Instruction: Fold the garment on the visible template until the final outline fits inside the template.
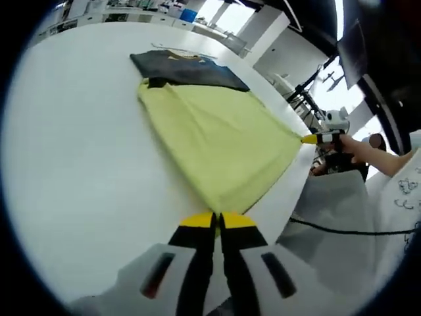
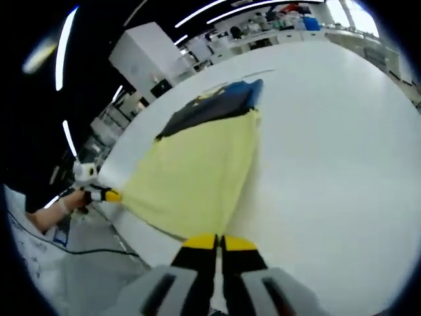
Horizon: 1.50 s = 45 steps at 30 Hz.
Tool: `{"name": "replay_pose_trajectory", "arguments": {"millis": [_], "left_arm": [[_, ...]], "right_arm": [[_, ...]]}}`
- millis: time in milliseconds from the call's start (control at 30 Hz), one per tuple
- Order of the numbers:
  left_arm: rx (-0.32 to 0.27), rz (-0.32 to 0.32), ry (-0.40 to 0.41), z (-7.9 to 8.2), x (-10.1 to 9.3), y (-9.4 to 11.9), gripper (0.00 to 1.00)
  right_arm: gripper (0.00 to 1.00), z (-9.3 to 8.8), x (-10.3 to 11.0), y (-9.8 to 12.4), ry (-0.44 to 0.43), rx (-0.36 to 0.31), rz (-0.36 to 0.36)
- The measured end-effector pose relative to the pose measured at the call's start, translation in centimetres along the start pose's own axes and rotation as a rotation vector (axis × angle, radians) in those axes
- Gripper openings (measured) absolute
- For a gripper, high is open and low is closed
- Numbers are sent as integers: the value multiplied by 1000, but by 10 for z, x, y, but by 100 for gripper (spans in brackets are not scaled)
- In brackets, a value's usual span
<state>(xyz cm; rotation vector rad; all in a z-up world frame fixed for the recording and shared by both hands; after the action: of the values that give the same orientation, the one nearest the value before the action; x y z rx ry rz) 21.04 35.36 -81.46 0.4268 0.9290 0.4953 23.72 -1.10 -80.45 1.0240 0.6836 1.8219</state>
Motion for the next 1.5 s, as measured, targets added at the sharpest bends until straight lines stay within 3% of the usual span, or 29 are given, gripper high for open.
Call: {"name": "replay_pose_trajectory", "arguments": {"millis": [367,567,767,1000,1133,1300,1500], "left_arm": [[-41,-81,127,-21,-33,22,0],[-33,-106,147,-33,-50,30,0],[-39,-126,142,-33,-70,35,0],[-38,-121,157,-36,-79,40,0],[-66,-142,169,-27,-83,40,0],[-85,-147,135,-4,-80,43,0],[-156,-173,117,38,-74,51,0]], "right_arm": [[0,-36,19,32,-100,29,50],[0,-45,25,50,-126,43,69],[0,-42,33,66,-178,25,103],[0,-37,38,72,-215,15,140],[0,-30,41,73,-232,2,154],[0,-8,43,77,-246,-28,186],[0,26,41,78,-267,-81,210]]}}
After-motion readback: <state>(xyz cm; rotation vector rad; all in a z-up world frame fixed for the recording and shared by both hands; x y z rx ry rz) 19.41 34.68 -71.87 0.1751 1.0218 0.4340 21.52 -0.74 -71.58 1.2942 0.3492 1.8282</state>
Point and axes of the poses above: the point that each gripper's makers call its tool centre point, and the gripper's own axes: y roughly backward along the fingers, x roughly to its left, z roughly out of its top, the point moved 1 cm from there along y, roughly backward along the fingers, and after that the axes turned 13 degrees about -z, right-handed, at the moved point
